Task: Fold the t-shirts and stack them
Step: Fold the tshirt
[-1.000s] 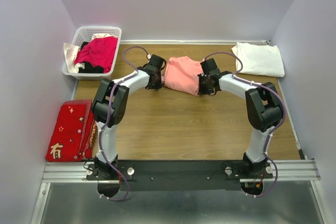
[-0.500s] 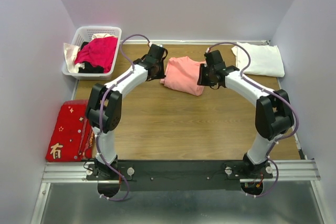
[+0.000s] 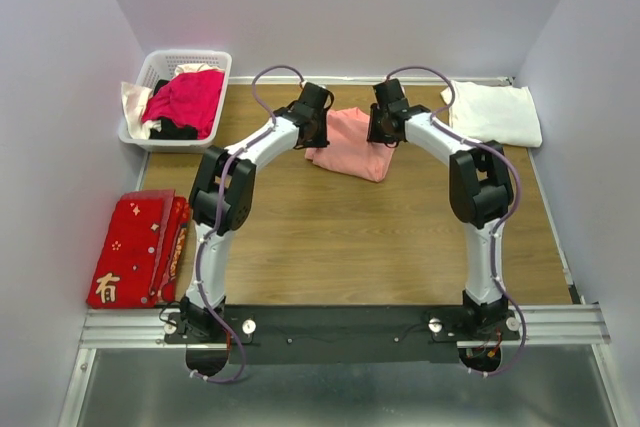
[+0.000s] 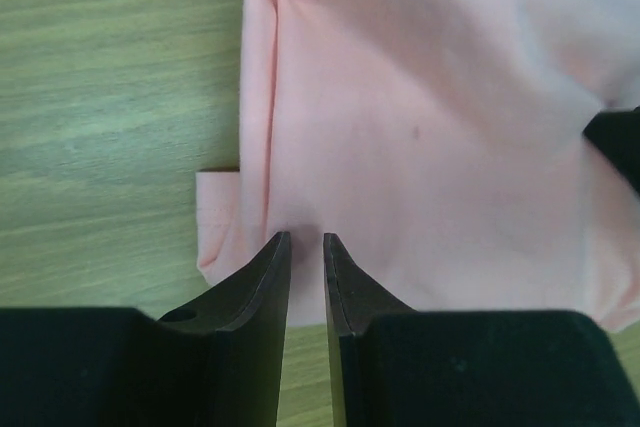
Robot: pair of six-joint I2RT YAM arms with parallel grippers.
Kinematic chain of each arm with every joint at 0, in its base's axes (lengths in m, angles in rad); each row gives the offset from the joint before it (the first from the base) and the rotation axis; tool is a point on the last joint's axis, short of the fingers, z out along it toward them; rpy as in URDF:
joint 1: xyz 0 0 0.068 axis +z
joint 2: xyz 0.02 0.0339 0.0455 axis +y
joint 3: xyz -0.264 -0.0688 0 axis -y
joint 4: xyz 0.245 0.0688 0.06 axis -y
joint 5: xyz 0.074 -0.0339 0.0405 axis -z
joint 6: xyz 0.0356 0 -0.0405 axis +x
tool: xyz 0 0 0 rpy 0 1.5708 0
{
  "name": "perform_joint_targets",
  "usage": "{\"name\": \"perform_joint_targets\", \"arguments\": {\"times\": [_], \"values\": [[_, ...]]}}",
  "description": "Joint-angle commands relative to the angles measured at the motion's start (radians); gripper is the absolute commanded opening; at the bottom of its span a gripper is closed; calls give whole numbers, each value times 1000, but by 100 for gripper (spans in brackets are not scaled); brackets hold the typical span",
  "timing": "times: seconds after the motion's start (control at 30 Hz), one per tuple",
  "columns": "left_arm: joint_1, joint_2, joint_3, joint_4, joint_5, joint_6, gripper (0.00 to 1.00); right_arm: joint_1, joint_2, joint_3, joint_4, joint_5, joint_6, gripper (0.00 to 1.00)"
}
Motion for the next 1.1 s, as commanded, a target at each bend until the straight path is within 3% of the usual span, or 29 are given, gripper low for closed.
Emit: {"name": "perform_joint_targets", "arguments": {"times": [0.0,0.33,0.63,0.83,1.07], "values": [[-14,47,12,-11,28,25,29,-42,74,98,-16,15,31,36],[-15,129,-34,-68,-58,52,29,-108,158,136,-16,-54,45,32],[-55,75,-248,-102,-181,84,29,-168,235,222,-32,-87,57,31],[-87,32,-361,-97,-166,63,29,-183,316,346,-82,-90,48,31],[-121,13,-396,-84,-147,37,29,-185,324,365,-93,-106,28,30]]}}
